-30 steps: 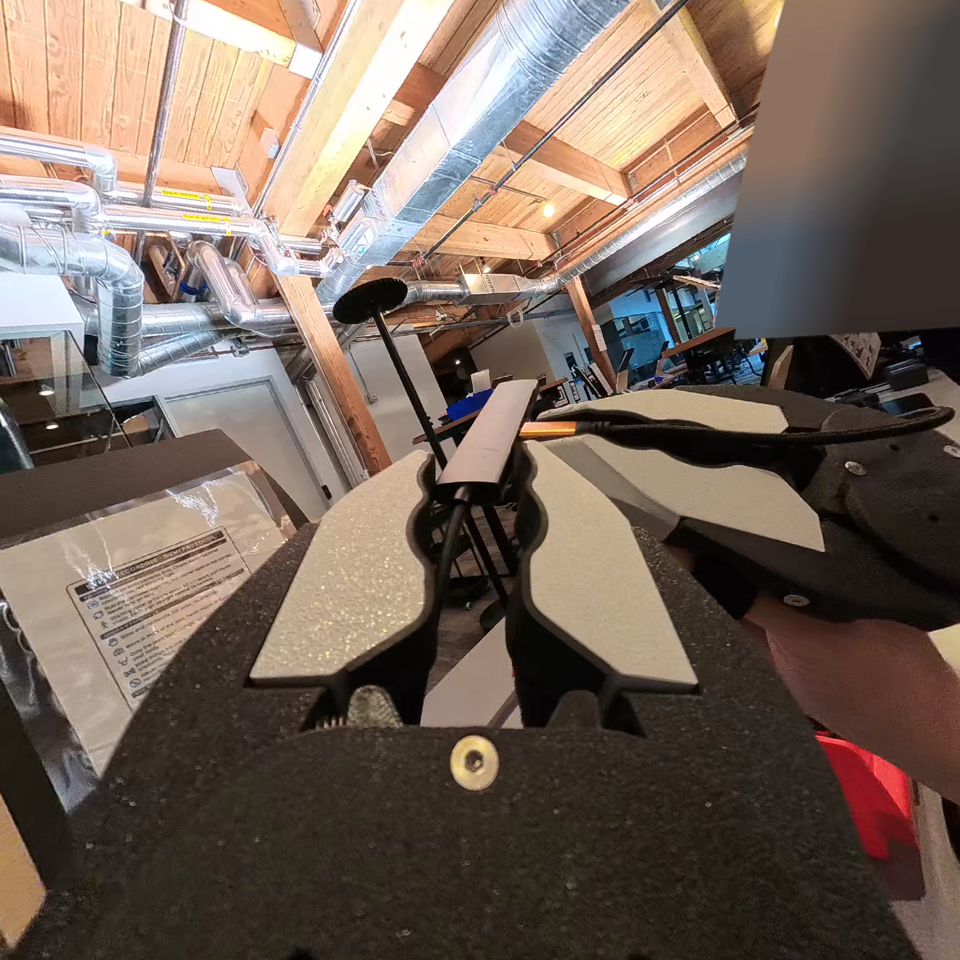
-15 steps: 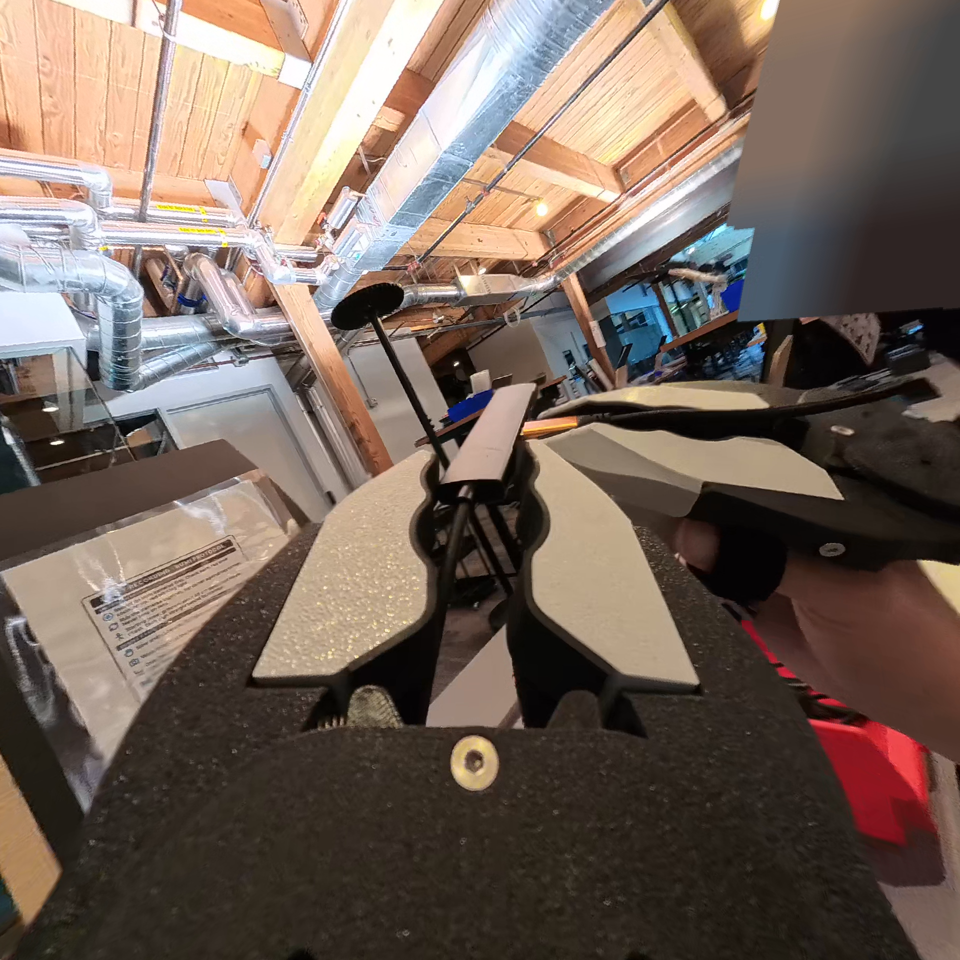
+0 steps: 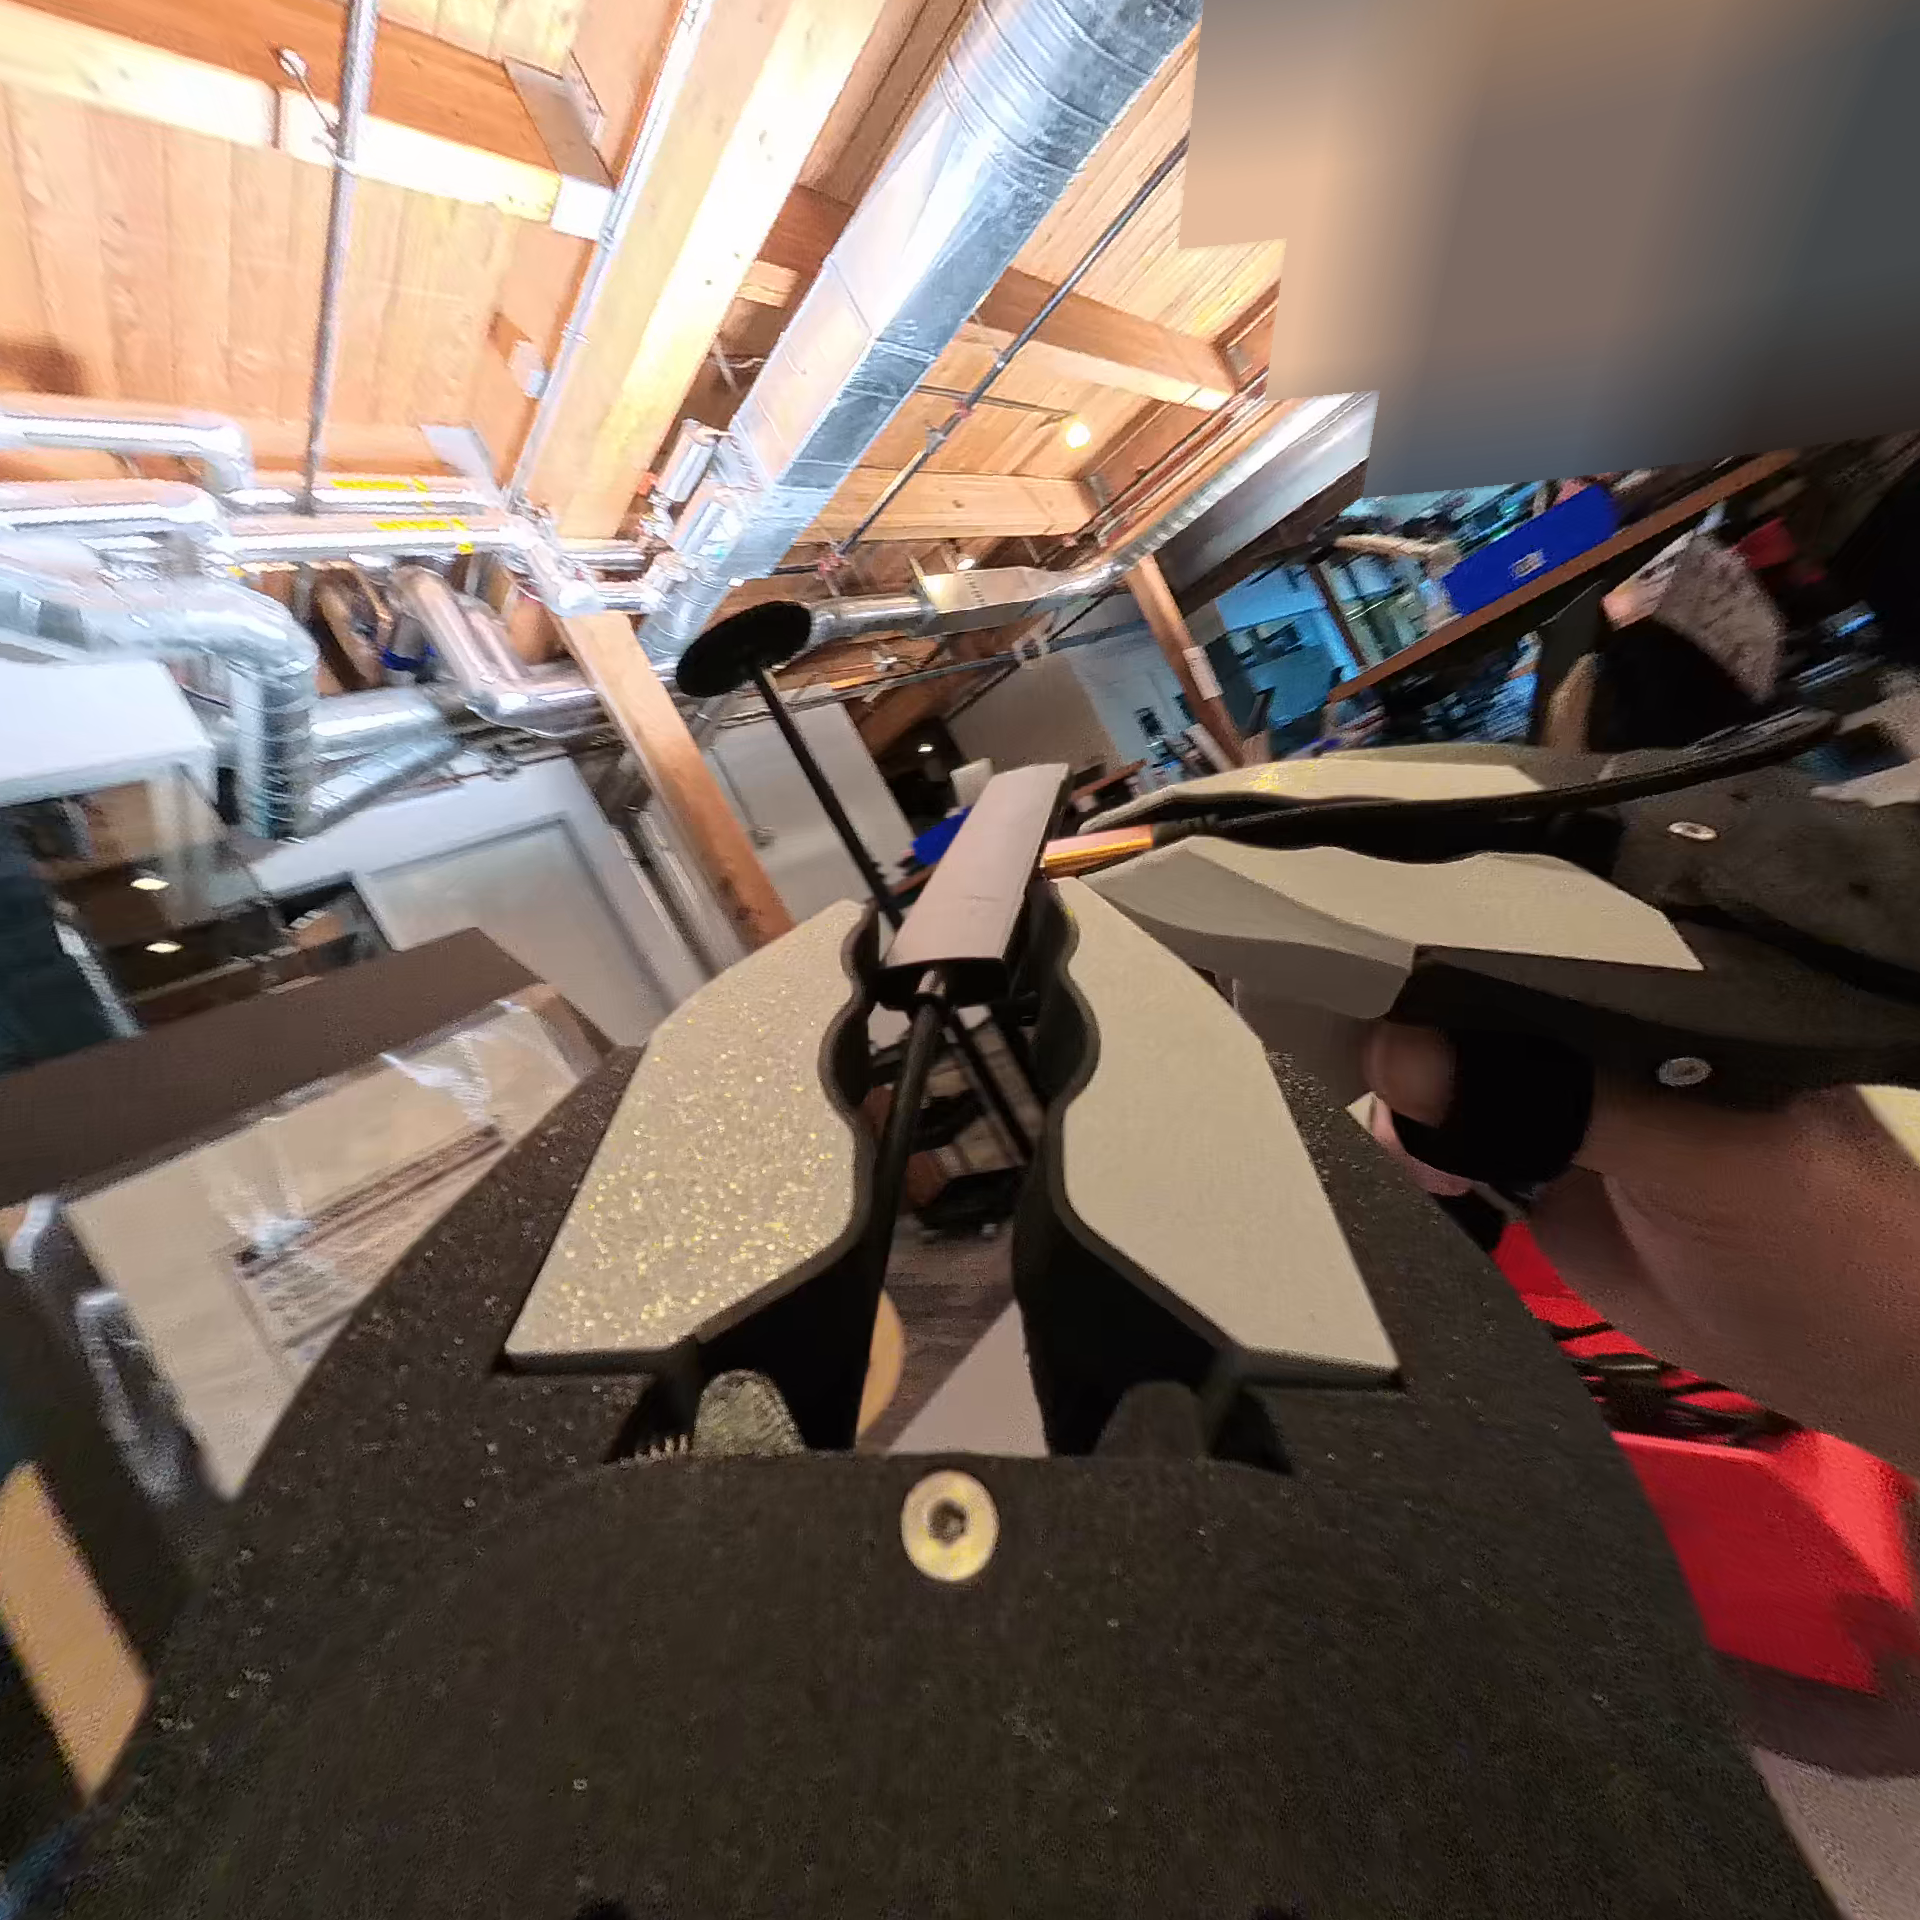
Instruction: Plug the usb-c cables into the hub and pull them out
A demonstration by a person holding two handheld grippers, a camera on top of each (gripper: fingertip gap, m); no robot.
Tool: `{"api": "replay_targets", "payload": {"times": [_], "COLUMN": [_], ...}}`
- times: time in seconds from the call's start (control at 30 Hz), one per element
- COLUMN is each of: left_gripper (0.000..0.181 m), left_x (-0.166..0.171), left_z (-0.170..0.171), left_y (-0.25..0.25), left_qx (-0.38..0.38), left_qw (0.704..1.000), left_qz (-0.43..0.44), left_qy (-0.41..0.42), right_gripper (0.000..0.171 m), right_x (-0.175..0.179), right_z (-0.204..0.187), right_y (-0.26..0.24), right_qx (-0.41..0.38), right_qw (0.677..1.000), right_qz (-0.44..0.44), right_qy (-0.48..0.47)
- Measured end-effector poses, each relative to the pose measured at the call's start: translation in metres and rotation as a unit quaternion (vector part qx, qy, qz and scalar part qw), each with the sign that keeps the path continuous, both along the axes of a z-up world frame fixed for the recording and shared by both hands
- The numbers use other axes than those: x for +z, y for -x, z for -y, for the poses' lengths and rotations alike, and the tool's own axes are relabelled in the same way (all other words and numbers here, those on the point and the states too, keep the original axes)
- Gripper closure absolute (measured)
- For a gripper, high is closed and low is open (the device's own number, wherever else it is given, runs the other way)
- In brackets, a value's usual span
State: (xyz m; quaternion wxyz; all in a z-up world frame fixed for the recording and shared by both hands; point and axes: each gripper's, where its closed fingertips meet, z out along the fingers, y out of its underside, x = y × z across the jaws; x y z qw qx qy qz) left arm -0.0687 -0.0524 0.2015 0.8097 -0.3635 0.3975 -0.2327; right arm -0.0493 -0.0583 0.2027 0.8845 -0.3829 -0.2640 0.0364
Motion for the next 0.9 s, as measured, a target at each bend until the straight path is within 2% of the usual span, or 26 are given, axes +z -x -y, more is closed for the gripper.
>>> {"api": "replay_targets", "payload": {"times": [0.13, 0.47, 0.6, 0.9], "left_gripper": [0.155, 0.156, 0.156, 0.155], "left_x": [0.007, 0.001, 0.000, 0.000], "left_z": [0.013, 0.008, 0.007, 0.005], "left_y": [0.001, -0.004, -0.006, -0.006], "left_qx": [0.019, 0.028, 0.033, 0.035], "left_qw": [0.999, 0.999, 0.999, 0.999], "left_qz": [0.022, 0.014, 0.013, 0.003], "left_qy": [-0.039, -0.034, -0.038, -0.036], "right_gripper": [0.157, 0.153, 0.156, 0.158], "right_x": [0.005, 0.004, 0.002, 0.001], "right_z": [0.009, 0.001, -0.006, -0.005], "right_y": [0.000, -0.002, -0.004, -0.004], "right_qx": [-0.034, 0.000, 0.015, 0.025], "right_qw": [0.998, 1.000, 0.999, 0.999], "right_qz": [-0.006, -0.023, -0.023, -0.023], "right_qy": [-0.047, -0.001, 0.031, 0.031]}}
